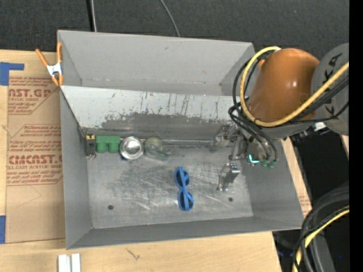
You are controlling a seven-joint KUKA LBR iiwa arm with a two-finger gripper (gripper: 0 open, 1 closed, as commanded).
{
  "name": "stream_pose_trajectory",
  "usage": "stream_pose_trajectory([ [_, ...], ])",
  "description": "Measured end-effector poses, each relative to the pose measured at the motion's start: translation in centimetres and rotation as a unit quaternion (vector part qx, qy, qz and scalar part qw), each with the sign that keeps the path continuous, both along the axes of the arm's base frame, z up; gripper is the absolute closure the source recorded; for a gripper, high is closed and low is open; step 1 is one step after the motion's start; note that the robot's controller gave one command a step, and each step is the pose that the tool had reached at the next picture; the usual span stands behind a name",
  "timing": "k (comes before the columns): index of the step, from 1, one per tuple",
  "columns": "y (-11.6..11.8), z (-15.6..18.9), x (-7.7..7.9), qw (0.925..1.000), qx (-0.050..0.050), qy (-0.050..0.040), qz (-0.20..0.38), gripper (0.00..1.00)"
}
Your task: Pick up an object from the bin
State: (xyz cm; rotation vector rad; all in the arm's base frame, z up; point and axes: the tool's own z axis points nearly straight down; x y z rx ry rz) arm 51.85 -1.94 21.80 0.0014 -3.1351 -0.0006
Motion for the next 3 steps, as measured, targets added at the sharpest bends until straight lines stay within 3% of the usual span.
stream_pose_trajectory([
  [1,4.4,-14.2,1.3,0.9915,-0.001,-0.0104,0.13,0.0],
  [2,4.4,-14.1,1.1,0.9916,-0.001,-0.0083,0.129,1.0],
  [3,4.5,0.5,-0.7,0.9748,0.0,-0.0075,0.223,1.0],
])
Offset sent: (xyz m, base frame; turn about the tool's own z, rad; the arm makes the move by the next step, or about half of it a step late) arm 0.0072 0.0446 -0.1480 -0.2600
